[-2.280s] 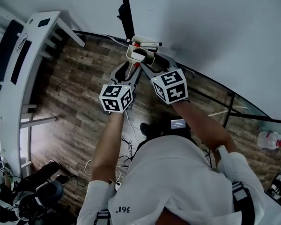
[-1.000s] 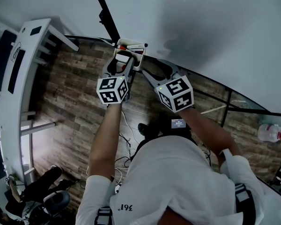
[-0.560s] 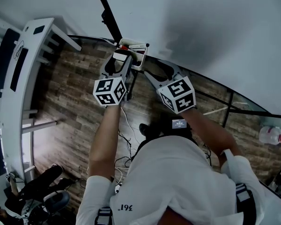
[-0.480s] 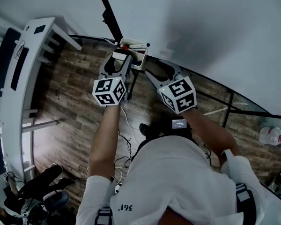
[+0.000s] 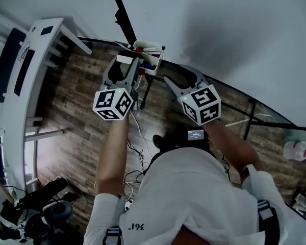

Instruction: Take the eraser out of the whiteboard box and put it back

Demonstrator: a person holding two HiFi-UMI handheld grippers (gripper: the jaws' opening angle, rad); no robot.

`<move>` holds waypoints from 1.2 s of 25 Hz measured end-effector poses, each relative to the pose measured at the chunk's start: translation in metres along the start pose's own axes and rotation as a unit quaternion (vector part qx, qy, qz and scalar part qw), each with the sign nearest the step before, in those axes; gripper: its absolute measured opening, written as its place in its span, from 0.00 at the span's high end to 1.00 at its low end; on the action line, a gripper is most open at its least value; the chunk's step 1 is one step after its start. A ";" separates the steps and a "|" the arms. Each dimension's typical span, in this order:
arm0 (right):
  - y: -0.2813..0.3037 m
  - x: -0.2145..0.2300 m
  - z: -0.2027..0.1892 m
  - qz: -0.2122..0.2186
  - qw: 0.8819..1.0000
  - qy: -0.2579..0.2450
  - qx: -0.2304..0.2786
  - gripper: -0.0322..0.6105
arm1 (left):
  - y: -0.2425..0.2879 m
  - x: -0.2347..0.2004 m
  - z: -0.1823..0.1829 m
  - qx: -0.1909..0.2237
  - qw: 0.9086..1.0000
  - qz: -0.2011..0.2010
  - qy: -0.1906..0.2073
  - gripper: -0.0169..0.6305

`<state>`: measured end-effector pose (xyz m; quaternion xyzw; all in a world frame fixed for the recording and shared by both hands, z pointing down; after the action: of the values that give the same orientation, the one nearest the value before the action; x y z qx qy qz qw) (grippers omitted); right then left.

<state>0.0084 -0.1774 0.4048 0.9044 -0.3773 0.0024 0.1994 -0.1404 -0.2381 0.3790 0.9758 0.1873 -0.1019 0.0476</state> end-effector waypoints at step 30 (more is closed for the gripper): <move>-0.109 -0.048 0.070 0.081 0.986 0.018 0.148 0.86 | -0.167 0.028 0.076 0.112 0.988 0.004 -0.105 0.55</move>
<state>0.0384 -0.1002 0.2935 0.8903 -0.4409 0.0902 0.0695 -0.1915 -0.0840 0.2893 0.9596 0.1651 -0.2238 -0.0423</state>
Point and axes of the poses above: the fingertips, and each gripper's own axes: y forward along the fingers, x to its right, z out of its top, the point moved 2 cm from there along -y, backward along the fingers, and after that the axes turned 10 degrees about z, right-handed, at the moved point
